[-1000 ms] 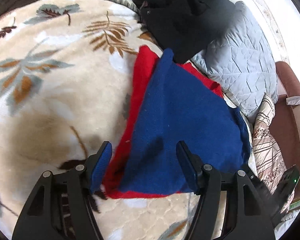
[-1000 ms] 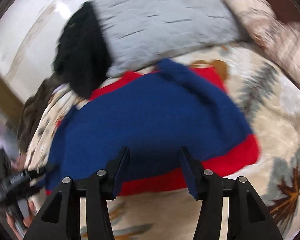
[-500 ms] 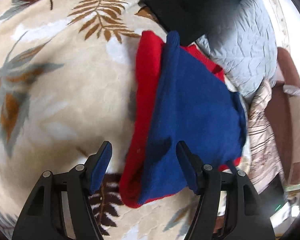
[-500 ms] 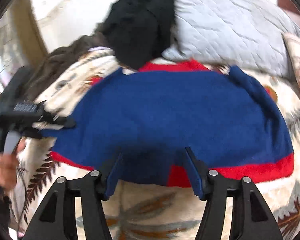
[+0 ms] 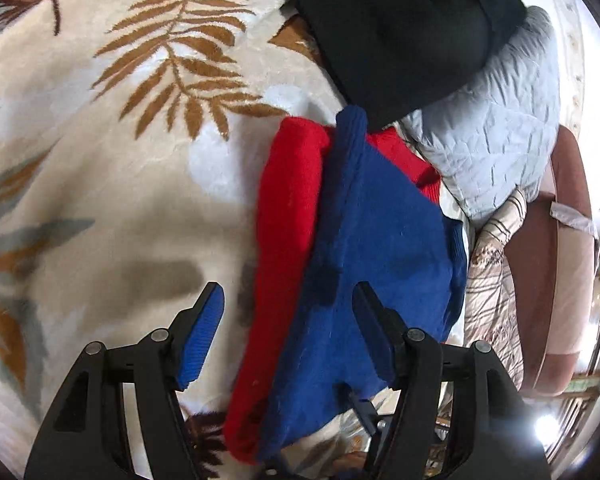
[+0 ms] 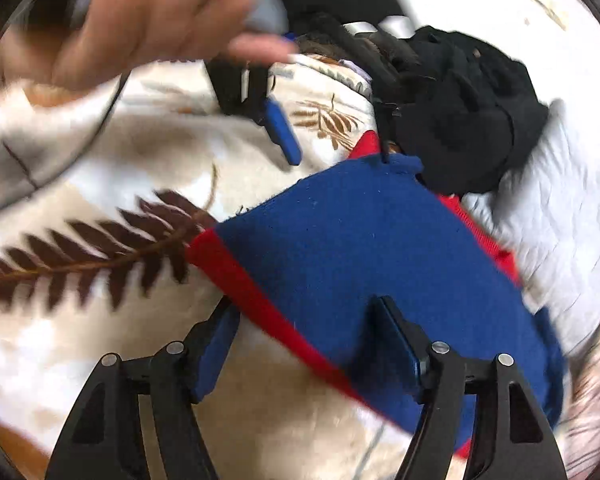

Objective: Fold small clothes

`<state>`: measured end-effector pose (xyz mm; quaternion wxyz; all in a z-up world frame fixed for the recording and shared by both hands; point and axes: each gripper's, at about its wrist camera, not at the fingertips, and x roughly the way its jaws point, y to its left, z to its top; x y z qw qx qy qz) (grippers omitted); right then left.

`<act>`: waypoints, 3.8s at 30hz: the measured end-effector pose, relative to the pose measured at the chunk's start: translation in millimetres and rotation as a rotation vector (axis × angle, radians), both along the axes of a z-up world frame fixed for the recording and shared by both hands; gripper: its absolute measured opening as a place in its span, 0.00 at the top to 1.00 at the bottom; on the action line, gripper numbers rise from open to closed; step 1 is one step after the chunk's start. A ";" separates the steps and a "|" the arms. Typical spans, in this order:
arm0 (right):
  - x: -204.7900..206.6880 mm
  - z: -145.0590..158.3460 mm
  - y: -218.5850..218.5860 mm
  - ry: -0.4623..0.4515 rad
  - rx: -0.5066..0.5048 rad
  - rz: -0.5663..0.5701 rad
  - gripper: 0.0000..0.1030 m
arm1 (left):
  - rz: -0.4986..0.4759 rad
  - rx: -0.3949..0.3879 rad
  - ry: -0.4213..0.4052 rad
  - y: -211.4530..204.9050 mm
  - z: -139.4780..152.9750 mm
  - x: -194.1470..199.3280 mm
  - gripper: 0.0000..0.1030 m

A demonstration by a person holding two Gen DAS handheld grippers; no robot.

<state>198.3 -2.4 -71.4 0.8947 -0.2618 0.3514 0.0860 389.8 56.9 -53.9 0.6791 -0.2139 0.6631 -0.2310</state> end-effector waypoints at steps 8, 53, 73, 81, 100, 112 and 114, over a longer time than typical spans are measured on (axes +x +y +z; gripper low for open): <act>17.5 2.4 -9.3 -0.083 0.003 -0.070 0.83 | -0.067 0.057 0.013 -34.5 -13.6 15.9 0.20; -87.4 39.4 -331.7 -0.175 1.253 -0.635 0.91 | -0.297 0.122 -0.209 -327.2 75.8 -55.7 0.80; -130.1 34.2 -395.7 -0.308 1.474 -0.887 0.53 | -0.133 0.075 -0.286 -233.5 96.9 -49.3 0.44; 2.9 39.4 -418.0 0.009 1.306 -0.702 0.49 | -0.132 0.036 -0.188 -227.8 51.7 -63.2 0.44; -4.1 23.5 -450.3 0.033 1.261 -0.634 0.58 | -0.179 0.073 -0.326 -216.7 44.7 -103.6 0.40; -35.7 5.2 -413.2 0.107 1.029 -0.604 0.67 | -0.174 0.116 -0.218 -222.4 0.7 -138.4 0.33; -41.7 2.7 -416.4 0.125 1.088 -0.624 0.62 | -0.170 0.128 -0.246 -220.9 8.3 -142.4 0.33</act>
